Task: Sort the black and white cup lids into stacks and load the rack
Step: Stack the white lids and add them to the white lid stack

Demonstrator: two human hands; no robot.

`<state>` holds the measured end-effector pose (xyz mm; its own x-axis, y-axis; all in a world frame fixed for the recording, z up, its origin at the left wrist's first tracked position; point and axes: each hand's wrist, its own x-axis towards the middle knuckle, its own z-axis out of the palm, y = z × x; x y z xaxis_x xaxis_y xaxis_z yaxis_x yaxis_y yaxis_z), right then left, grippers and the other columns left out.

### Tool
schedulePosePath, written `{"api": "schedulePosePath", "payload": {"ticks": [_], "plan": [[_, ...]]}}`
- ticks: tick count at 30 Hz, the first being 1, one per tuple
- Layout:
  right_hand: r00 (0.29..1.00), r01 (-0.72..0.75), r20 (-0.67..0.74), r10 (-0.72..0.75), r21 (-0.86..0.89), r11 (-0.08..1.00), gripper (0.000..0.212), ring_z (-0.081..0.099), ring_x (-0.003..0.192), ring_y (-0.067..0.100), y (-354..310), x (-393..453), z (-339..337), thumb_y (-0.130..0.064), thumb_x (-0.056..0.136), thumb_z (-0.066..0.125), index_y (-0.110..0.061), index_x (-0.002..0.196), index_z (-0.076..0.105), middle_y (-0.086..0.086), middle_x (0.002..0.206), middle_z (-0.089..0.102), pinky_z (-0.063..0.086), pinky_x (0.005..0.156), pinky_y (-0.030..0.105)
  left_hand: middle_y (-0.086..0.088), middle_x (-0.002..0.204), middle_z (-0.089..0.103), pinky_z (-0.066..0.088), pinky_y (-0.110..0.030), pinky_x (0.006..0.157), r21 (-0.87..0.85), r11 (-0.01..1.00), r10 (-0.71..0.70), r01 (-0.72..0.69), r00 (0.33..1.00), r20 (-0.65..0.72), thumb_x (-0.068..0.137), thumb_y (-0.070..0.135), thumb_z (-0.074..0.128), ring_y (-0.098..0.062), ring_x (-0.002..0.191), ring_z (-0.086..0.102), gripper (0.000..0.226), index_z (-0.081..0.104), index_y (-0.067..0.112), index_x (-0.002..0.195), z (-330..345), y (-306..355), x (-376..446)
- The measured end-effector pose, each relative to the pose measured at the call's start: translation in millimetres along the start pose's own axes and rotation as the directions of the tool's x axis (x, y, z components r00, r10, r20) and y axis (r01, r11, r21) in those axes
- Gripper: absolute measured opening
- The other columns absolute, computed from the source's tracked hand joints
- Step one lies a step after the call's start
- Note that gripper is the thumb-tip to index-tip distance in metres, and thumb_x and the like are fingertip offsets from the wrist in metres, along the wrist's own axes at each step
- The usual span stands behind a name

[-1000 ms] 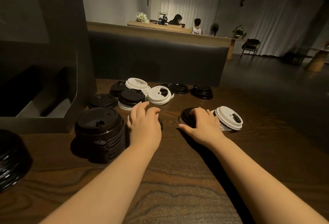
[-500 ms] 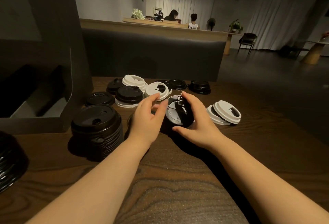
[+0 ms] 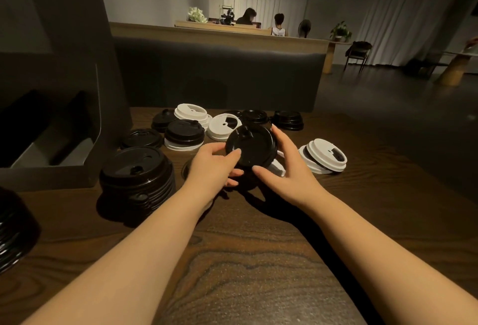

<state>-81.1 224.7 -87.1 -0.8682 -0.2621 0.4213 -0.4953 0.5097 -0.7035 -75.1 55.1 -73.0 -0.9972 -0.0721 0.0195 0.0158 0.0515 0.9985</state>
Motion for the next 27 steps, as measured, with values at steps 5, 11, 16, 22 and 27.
{"api": "schedulePosePath", "payload": {"ticks": [5, 11, 16, 22, 27], "plan": [[0.982, -0.186, 0.039, 0.182, 0.213, 0.959, 0.059, 0.049, 0.123, 0.004, -0.5, -1.8, -8.1, -0.016, 0.089, 0.064, -0.024, 0.143, 0.039, -0.008, 0.135, 0.050, 0.046, 0.094, 0.014, -0.009, 0.097, 0.068, 0.051, -0.021, 0.044, 0.052, 0.992, -0.120, 0.112, 0.975, 0.186, 0.096, 0.021, 0.056, -0.013, 0.060, 0.071, 0.037, 0.050, 0.008, 0.130, 6.9, -0.3, -7.9], [0.977, -0.205, -0.028, 0.211, 0.156, 0.966, 0.041, 0.051, 0.110, -0.003, -3.5, -1.3, -8.9, -0.026, 0.097, 0.051, -0.025, 0.138, 0.046, -0.015, 0.125, 0.052, 0.046, 0.089, 0.011, -0.010, 0.098, 0.071, 0.054, -0.023, 0.047, -0.122, 0.975, -0.154, 0.184, 0.963, 0.222, 0.101, 0.032, 0.045, -0.019, 0.065, 0.072, 0.020, 0.058, 0.017, 0.101, 13.8, 1.7, -14.0], [0.965, -0.263, 0.007, 0.263, 0.035, 0.964, 0.038, 0.052, 0.117, 0.006, 1.8, 0.6, -6.4, -0.035, 0.100, 0.040, -0.023, 0.135, 0.048, -0.009, 0.126, 0.055, 0.041, 0.100, 0.027, -0.011, 0.104, 0.070, 0.058, -0.028, 0.058, -0.196, 0.962, -0.155, 0.189, 0.972, 0.176, 0.099, 0.028, 0.049, -0.024, 0.082, 0.073, 0.024, 0.059, 0.012, 0.114, 13.4, -2.8, -12.5], [0.972, -0.237, -0.014, 0.237, -0.057, 0.970, 0.046, 0.050, 0.122, 0.008, 4.4, 2.4, -5.4, -0.052, 0.090, 0.042, -0.031, 0.129, 0.054, -0.009, 0.126, 0.059, 0.041, 0.105, 0.043, -0.012, 0.107, 0.070, 0.059, -0.036, 0.074, -0.290, 0.943, -0.121, 0.164, 0.980, 0.160, 0.096, 0.014, 0.055, -0.023, 0.098, 0.069, 0.023, 0.060, 0.007, 0.117, 12.3, -5.4, -10.8], [0.969, -0.245, -0.035, 0.244, -0.037, 0.969, 0.034, 0.042, 0.130, 0.010, 1.5, 2.8, -7.3, -0.038, 0.097, 0.044, -0.027, 0.126, 0.060, -0.010, 0.128, 0.056, 0.033, 0.112, 0.041, -0.008, 0.109, 0.070, 0.058, -0.035, 0.079, -0.308, 0.946, -0.067, 0.102, 0.990, 0.121, 0.094, 0.011, 0.057, -0.019, 0.100, 0.068, 0.025, 0.060, 0.014, 0.118, 11.3, -4.6, -9.9]]}}
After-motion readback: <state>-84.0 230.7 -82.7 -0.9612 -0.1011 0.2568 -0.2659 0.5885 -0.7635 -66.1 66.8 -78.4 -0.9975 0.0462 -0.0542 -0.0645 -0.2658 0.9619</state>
